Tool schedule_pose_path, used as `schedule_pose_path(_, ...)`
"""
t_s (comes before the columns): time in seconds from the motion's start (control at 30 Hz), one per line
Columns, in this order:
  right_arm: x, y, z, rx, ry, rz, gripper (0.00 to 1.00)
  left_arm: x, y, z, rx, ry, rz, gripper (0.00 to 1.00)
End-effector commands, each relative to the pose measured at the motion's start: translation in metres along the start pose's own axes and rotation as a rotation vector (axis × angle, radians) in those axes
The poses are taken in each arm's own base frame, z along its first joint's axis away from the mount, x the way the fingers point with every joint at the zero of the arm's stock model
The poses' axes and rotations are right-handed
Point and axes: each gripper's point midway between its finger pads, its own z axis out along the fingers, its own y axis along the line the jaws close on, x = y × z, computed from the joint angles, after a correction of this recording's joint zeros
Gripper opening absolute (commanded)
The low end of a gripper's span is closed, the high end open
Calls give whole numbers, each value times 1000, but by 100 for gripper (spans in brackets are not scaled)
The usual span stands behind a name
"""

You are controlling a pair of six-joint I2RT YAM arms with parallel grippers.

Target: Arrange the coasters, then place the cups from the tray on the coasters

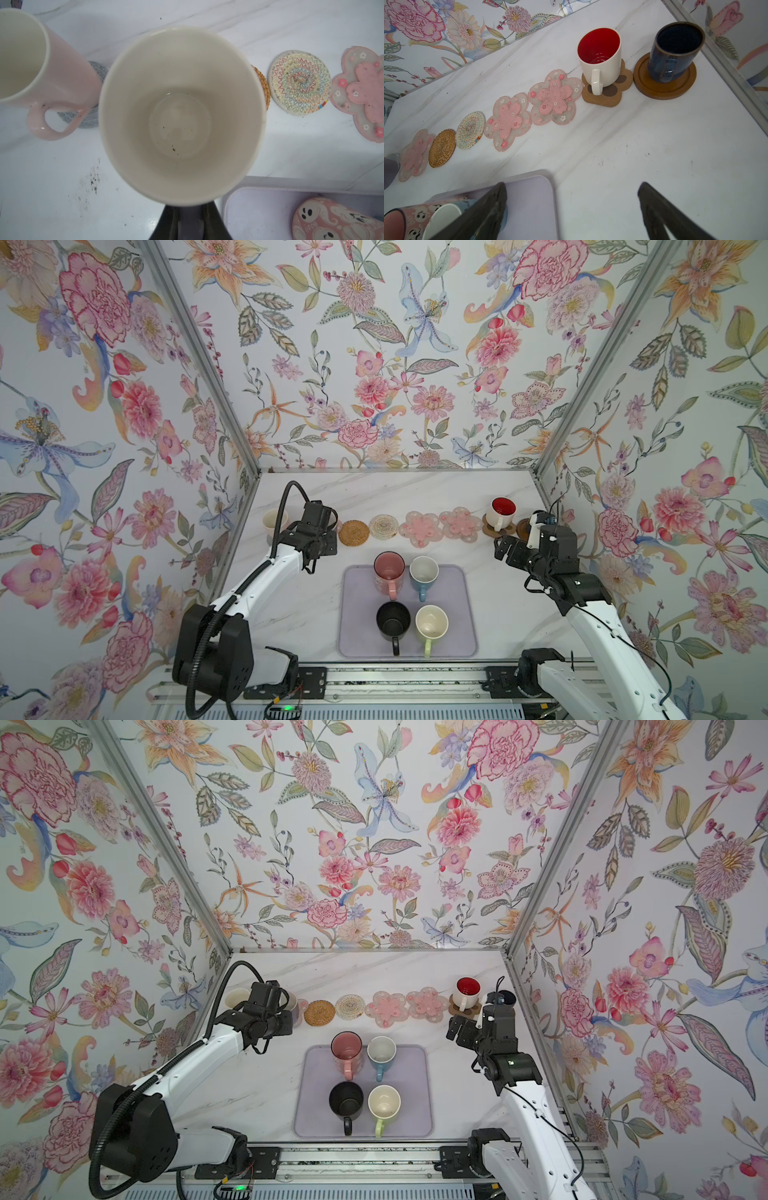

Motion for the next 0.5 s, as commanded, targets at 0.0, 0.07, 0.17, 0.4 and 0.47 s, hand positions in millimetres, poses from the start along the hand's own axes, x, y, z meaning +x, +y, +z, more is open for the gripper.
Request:
schedule_pose_path(0.0, -1, 0, -3, 2, 5, -13, 99, -46, -4, -3, 32, -121, -1, 0)
schedule_pose_path(0.07, 0, -1, -2, 4, 8, -11, 99, -49, -2, 4, 27, -111, 2, 0)
schedule_pose_path(0.17, 1, -2, -2, 6, 10, -12, 99, -50, 0, 14, 21, -96, 2, 0)
schedule_pose_path(0.4, 0, -3, -2, 8, 7, -12, 99, -48, 10, 30, 4, -74, -7, 0)
schedule_pose_path(0.47, 1, -3, -1, 10, 9, -11, 99, -49, 13, 31, -3, -76, -14, 0)
